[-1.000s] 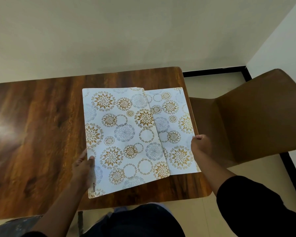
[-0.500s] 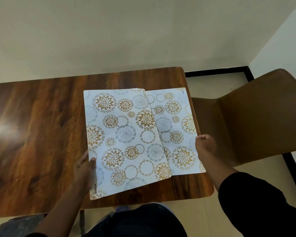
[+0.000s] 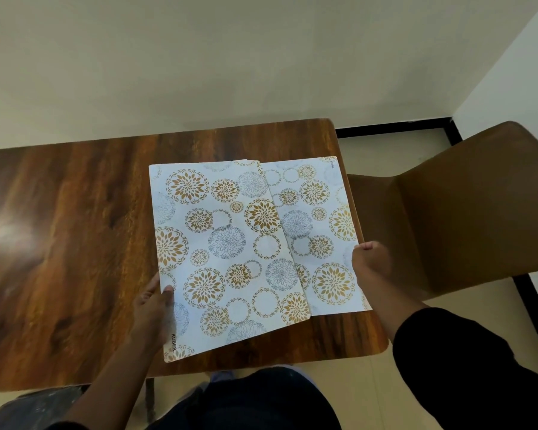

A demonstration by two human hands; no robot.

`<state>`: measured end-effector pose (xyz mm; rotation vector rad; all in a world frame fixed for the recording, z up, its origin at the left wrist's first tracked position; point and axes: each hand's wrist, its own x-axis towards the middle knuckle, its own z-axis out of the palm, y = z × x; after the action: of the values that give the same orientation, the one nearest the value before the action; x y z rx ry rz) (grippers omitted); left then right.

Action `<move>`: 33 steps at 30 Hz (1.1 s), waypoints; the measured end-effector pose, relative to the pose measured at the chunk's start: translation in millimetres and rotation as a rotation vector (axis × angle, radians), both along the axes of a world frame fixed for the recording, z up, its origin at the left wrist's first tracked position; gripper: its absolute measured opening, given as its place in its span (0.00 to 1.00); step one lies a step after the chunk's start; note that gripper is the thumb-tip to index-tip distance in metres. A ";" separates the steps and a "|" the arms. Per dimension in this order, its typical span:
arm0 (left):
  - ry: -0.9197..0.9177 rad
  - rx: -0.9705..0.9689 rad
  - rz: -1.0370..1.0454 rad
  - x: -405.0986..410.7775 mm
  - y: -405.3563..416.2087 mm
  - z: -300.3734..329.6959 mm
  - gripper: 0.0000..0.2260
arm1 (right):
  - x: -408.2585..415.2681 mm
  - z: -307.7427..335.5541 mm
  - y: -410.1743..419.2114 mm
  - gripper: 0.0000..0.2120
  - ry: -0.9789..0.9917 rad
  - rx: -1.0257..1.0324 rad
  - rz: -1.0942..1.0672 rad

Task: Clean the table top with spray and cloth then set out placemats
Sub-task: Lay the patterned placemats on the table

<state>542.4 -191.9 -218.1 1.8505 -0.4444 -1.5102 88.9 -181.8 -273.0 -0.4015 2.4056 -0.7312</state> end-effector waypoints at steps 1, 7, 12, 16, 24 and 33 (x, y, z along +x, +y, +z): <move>0.007 0.001 0.000 0.1 0.1 -0.5 0.19 | -0.2 -0.7 0.3 0.01 0.012 0.005 0.015; 0.035 -0.017 0.019 -3.7 1.4 0.0 0.20 | -7.5 -1.1 3.4 0.09 0.051 0.068 0.115; 0.082 -0.026 0.045 -13.1 1.3 4.7 0.20 | -14.6 1.1 4.6 0.11 0.044 0.078 0.165; 0.122 -0.039 0.044 -22.1 1.8 7.8 0.19 | -7.9 -0.9 15.1 0.14 0.118 0.060 0.338; 0.102 -0.028 0.057 -19.2 -0.3 -6.3 0.20 | 13.3 -11.7 45.0 0.34 0.417 0.161 0.876; 0.098 -0.029 0.064 -12.1 2.4 -10.5 0.20 | 15.5 -3.7 43.5 0.35 0.407 0.206 0.894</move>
<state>530.3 -189.5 -228.6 1.7438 -0.3564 -1.5357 104.4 -138.3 -276.7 -1.5090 2.2528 0.0099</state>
